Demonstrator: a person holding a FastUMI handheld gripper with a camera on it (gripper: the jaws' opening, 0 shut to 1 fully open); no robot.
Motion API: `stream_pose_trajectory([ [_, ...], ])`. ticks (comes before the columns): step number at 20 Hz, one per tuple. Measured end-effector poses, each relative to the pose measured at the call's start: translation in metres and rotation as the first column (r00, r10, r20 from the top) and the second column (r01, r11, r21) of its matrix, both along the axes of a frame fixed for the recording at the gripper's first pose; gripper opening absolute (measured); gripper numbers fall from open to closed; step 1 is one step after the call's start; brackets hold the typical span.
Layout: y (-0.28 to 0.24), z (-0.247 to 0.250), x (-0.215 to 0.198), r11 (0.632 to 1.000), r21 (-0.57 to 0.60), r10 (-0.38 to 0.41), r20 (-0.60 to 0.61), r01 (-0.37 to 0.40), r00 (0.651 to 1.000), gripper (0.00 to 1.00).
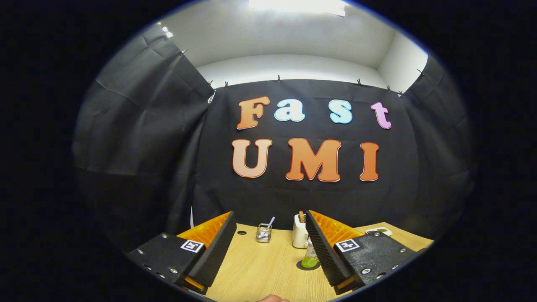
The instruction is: Take the bottle from table, then pour the juice into the cup, finally place the bottle on the coaster
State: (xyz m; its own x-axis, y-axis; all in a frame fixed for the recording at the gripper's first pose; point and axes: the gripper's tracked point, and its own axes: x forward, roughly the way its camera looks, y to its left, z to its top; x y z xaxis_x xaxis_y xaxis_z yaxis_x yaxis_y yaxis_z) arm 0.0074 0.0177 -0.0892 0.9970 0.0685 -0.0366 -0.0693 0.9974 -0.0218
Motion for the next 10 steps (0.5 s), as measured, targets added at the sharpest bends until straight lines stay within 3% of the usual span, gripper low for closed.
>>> stream_pose_trajectory([
  [10, 0.015, 0.002, -0.002, 0.999, 0.006, 0.037, -0.006, -0.036, 0.999, 0.98],
])
